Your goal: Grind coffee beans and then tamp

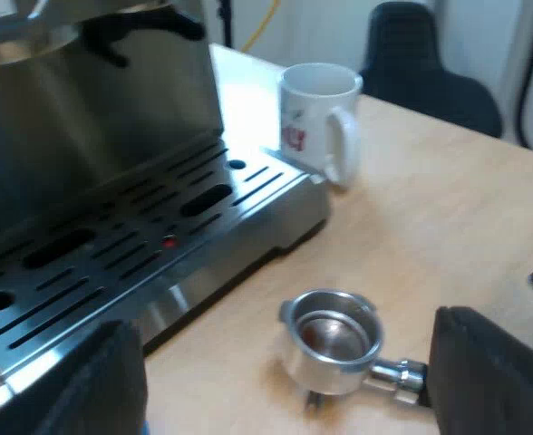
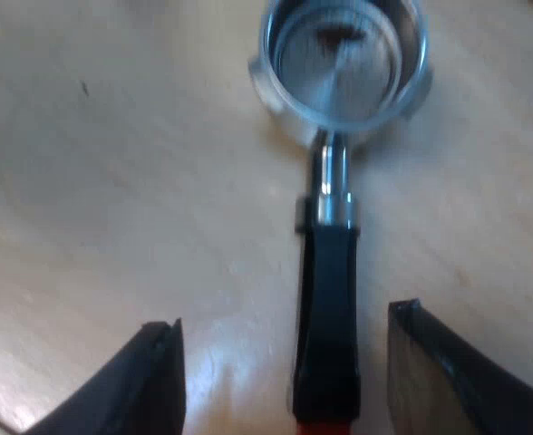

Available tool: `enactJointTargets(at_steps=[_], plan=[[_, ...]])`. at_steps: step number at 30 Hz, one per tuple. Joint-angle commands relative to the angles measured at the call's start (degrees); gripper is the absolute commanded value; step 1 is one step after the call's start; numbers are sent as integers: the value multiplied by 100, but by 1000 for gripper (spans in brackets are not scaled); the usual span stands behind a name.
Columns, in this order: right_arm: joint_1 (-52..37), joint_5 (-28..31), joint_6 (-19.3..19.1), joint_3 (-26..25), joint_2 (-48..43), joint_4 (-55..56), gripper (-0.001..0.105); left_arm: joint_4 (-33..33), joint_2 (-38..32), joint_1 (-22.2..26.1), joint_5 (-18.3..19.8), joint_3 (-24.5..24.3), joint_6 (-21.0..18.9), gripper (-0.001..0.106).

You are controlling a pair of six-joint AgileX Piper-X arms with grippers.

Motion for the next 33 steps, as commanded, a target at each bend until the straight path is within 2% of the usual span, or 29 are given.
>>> enactJointTargets(at_steps=[1,7,9,16,21,26,33], plan=[[0,184,-108,-77,-186,-51,52,-25,-41,-28,-224,-58,-25,66],[11,285,-745,-75,-451,-652,52,106,-41,-28,-845,-58,-25,66],[11,326,-1101,-75,-499,-1068,52,175,-41,-28,-1034,-58,-25,66],[11,406,-2018,-75,-498,-2019,53,180,-41,-28,-1082,-58,-25,66],[11,671,-2070,-75,-498,-2114,53,180,-41,-28,-1127,-44,-25,66],[11,698,-2070,-75,-498,-2114,66,180,-26,-28,-1323,54,-25,66],[11,699,-2070,-75,-498,-2114,66,153,366,-28,-1345,53,-25,66]])
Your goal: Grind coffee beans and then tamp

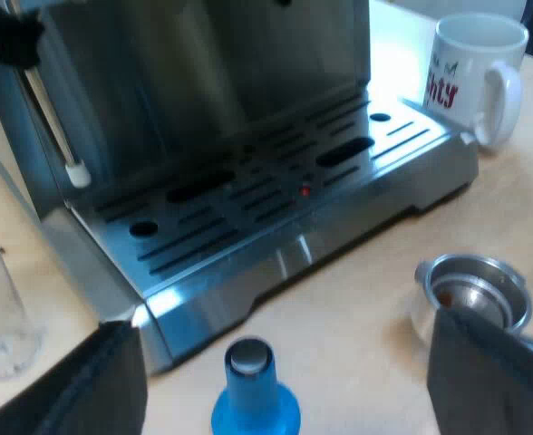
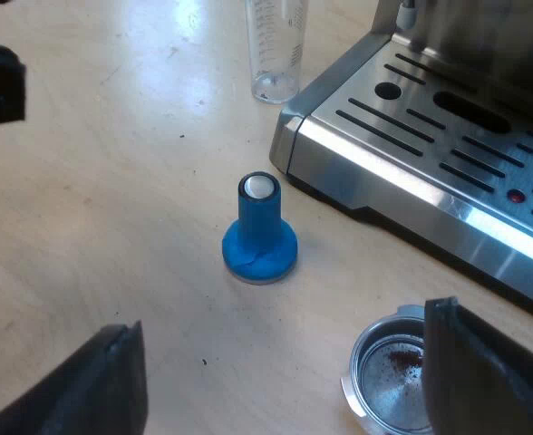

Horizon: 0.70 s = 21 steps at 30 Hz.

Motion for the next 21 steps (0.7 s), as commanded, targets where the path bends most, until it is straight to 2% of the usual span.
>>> enactJointTargets(at_steps=[1,13,21], plan=[[11,74,-95,-48,-43,-42,66,-75,296,-28,-91,0,-25,66],[11,74,-95,-48,-43,10,66,-880,1991,-28,111,0,-25,66],[11,61,-95,-48,-43,10,66,-1873,3293,-28,211,0,-25,66]])
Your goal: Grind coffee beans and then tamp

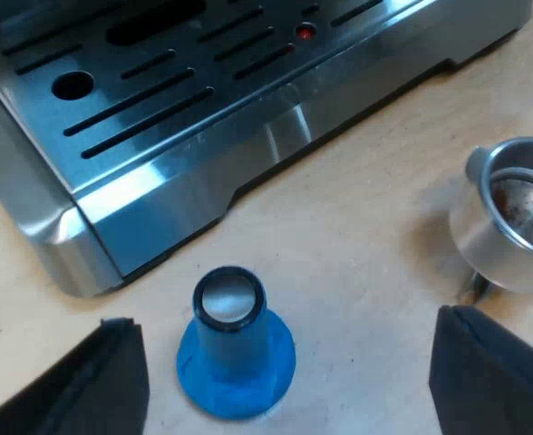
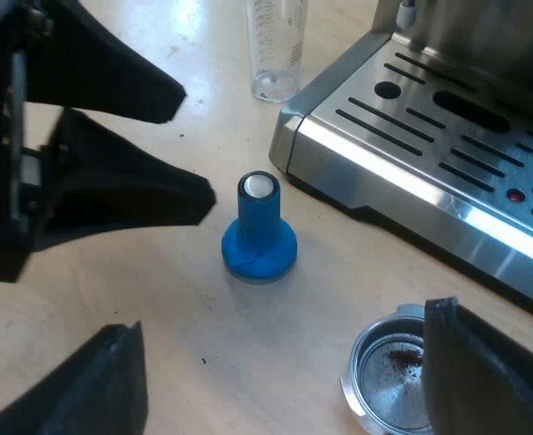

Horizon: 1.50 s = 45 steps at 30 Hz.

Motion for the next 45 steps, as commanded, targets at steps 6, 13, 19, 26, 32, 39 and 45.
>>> enactJointTargets(at_steps=[6,13,19,26,32,39,45], plan=[[11,61,-95,-48,-43,77,66,-978,1125,-28,37,0,-25,66],[11,61,-64,-48,-43,155,66,-1610,1938,-28,37,0,-25,66],[11,61,-64,-48,-43,155,66,-1862,2493,-28,37,0,-25,66],[11,61,-64,-48,-43,155,66,-1937,2681,-28,37,-16,-25,35],[11,61,-64,-48,-43,155,66,-1640,2619,-28,134,-63,-25,11],[11,61,-64,-48,-43,173,66,-1199,1979,-28,134,-80,-25,7],[-1,37,-64,-48,-43,173,66,-720,1011,-28,134,-80,-25,7]])
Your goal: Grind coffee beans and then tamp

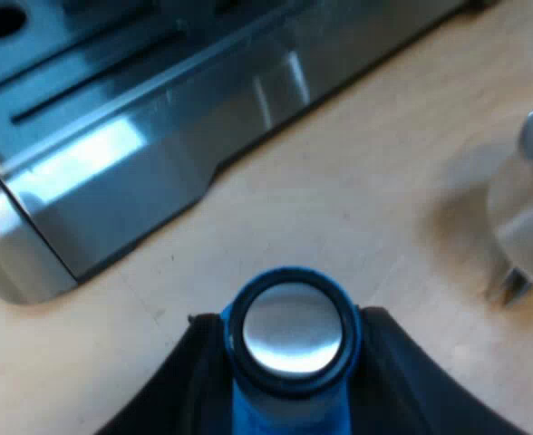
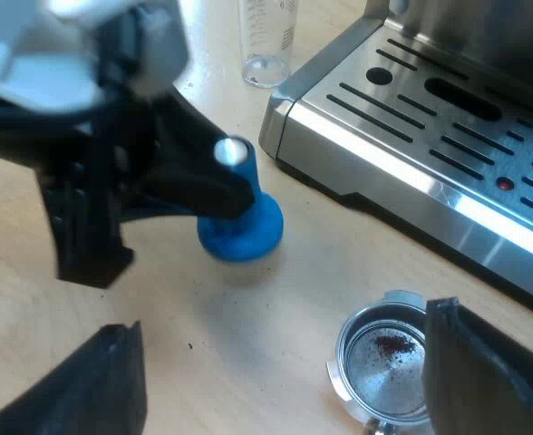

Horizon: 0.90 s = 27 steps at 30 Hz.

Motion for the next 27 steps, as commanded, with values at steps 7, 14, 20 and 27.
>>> enactJointTargets(at_steps=[7,14,20,27], plan=[[-371,-632,-64,-37,-90,205,66,845,-1350,-28,18,-47,-25,7],[-877,-938,-314,96,-331,480,66,1715,-2100,-28,18,-289,-25,7],[-886,-1061,-336,610,-1025,482,66,2092,-2208,-28,190,-526,-25,7],[-886,-1018,-243,1304,-1995,482,66,2109,-2208,-28,427,-759,-25,7]])
